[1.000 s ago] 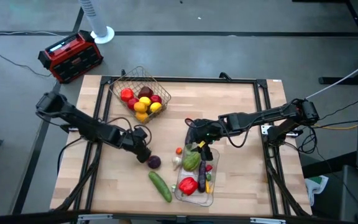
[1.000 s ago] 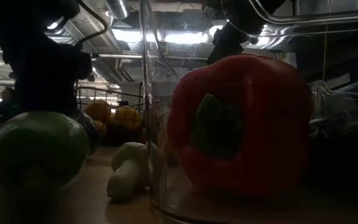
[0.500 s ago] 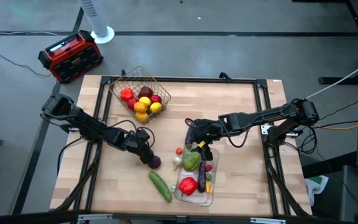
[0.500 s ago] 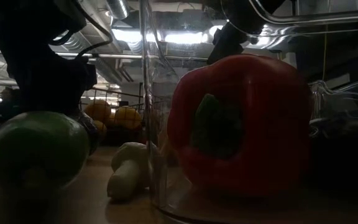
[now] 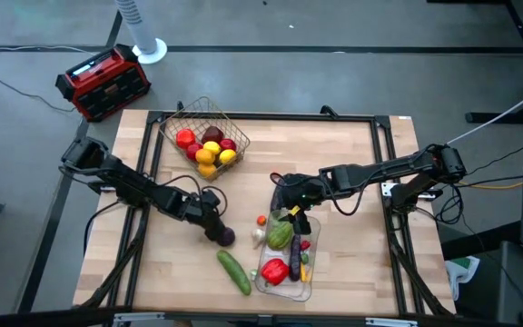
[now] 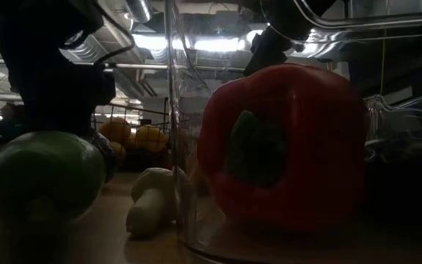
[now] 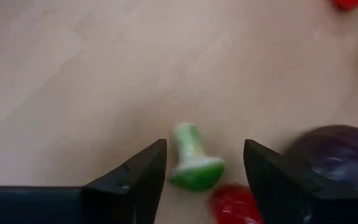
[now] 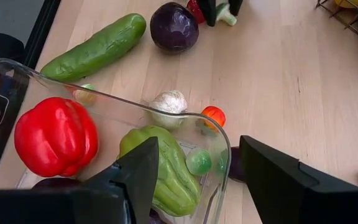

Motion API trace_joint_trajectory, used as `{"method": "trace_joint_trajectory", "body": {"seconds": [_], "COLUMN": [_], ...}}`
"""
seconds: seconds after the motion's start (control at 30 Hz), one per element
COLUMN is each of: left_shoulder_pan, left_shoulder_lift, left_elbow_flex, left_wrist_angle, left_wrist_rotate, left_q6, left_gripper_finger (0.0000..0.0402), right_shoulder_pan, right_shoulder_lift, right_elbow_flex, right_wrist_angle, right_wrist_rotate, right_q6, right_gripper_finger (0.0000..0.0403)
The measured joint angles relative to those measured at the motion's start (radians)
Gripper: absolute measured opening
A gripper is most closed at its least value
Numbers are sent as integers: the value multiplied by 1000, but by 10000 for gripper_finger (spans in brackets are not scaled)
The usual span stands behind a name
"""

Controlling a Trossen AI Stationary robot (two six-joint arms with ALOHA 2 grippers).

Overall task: Sort produce into baskets
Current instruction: Put the green mushroom into the transparent bin

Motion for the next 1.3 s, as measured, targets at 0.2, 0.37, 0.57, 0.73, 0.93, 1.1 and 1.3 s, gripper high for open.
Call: {"method": "trace_joint_trajectory", "body": {"seconds": [0.2,0.37,0.57,0.73,0.93,1.1,1.3], "left_shoulder_pan": [1,1,1,1,15,46,63], "left_shoulder_lift": [0,-1,-1,-1,0,25,59], "left_elbow_flex": [49,90,105,105,100,99,99], "left_wrist_angle": [2,2,-1,-10,-13,-2,6], "left_wrist_rotate": [-8,-13,-18,-19,-30,-33,-33], "left_q6": [43,53,101,138,151,185,185], "left_gripper_finger": [183,170,155,147,157,174,188], "right_shoulder_pan": [0,0,0,0,0,0,0], "right_shoulder_lift": [0,0,0,0,0,0,0], "right_elbow_flex": [0,0,0,0,0,0,0], "right_wrist_angle": [0,0,0,1,1,1,2], "right_wrist_rotate": [0,0,0,0,0,0,0], "right_q6": [0,0,0,0,0,0,0], "right_gripper_finger": [221,221,221,221,221,221,221]}}
